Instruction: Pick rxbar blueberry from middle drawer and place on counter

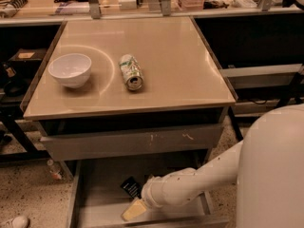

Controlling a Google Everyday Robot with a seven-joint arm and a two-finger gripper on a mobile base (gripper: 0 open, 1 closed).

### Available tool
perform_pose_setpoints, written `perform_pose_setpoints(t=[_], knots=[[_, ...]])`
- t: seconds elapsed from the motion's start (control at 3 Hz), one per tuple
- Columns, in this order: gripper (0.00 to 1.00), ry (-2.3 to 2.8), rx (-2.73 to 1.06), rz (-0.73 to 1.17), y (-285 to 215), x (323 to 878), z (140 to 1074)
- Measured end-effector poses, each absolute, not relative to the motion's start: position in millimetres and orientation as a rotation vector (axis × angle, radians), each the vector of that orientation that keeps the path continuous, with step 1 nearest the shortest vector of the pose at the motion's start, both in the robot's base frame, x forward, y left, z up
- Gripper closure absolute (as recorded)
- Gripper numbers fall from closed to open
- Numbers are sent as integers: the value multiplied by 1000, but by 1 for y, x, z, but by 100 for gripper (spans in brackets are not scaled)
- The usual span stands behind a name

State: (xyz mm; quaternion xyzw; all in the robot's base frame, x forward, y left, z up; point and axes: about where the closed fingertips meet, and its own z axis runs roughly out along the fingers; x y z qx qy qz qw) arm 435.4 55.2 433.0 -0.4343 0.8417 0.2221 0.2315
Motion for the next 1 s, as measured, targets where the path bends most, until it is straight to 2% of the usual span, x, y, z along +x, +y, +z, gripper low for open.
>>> perform_pose_setpoints(t=[1.0], knots=[[0,2315,-1086,612,59,447,376]])
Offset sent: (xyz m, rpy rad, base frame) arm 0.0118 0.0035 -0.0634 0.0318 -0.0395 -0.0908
